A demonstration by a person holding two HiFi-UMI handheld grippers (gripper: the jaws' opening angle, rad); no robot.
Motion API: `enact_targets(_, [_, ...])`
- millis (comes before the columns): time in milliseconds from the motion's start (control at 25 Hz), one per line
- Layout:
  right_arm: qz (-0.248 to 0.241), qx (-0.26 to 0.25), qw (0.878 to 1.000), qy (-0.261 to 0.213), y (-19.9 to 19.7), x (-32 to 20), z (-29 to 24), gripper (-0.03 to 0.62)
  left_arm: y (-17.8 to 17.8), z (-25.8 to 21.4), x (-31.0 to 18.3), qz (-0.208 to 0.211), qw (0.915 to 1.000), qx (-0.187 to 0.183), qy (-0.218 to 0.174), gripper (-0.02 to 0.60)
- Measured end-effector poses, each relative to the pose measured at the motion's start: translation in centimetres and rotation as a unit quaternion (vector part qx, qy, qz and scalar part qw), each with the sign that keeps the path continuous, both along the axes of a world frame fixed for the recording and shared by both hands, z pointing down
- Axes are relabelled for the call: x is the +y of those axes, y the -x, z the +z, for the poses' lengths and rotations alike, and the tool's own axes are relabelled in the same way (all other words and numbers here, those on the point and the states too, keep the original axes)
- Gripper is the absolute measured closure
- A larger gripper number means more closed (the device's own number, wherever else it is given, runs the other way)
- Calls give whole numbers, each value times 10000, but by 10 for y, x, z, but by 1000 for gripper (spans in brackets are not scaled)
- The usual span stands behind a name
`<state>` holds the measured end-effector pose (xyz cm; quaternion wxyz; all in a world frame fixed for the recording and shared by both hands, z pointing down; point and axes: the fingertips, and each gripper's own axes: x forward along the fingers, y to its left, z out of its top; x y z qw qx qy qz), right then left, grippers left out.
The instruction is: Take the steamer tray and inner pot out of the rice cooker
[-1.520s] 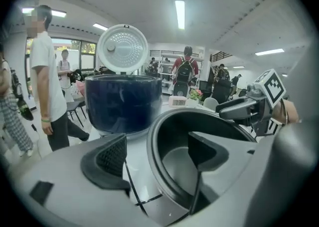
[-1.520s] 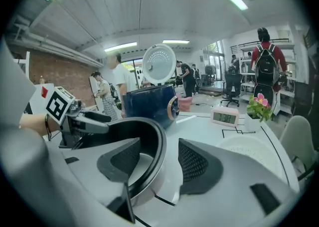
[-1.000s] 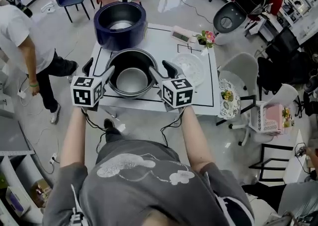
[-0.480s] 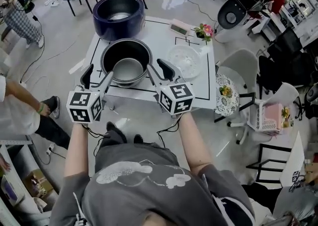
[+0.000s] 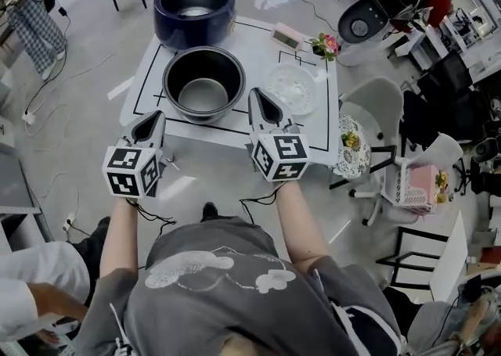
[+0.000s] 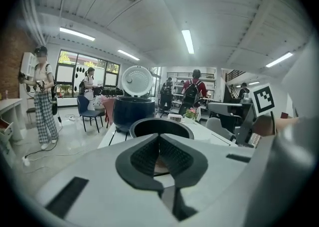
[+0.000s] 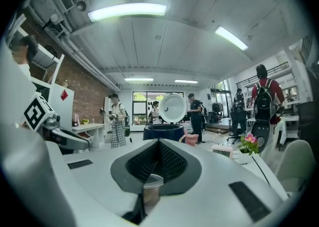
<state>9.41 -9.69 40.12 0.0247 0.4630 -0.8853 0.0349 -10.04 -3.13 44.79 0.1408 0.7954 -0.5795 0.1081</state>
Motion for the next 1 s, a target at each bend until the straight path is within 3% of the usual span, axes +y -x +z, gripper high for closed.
enact_targets(480, [-27,81,9997,242,19,14,8,568,30,-4,25,-165,9998,136,11,574])
enact_targets(720, [-48,108,9998,179,18,10,4,568,39,-8,16,-333,9970,688,112,575])
enact_targets(1000, [-37,119,9998,181,16,0,3,568,34,-10,2,-246,9967,763,146,575])
